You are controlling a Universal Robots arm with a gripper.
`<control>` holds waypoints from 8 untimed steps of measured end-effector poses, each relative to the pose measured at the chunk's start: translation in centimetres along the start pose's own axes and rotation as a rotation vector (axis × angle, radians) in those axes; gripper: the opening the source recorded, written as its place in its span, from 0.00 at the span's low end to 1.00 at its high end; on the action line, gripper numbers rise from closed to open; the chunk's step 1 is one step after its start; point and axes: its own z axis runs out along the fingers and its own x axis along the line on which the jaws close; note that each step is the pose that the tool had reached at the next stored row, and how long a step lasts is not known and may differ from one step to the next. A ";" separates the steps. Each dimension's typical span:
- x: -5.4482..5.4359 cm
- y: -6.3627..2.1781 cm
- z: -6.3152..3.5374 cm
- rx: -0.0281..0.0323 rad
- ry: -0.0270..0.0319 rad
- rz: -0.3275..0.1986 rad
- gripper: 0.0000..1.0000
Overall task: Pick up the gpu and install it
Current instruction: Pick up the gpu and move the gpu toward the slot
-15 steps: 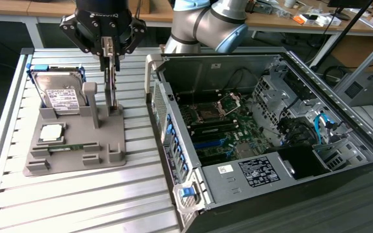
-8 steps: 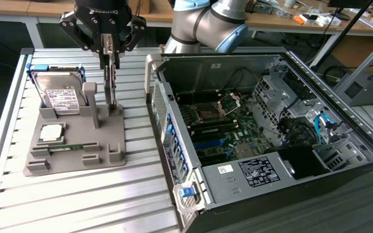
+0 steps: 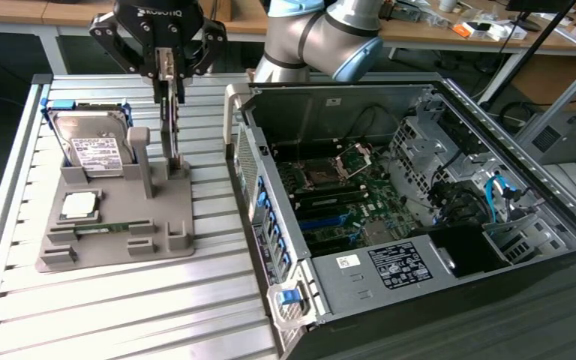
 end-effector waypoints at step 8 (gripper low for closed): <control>0.0 0.03 -0.54 0.0000 0.0001 0.000 0.30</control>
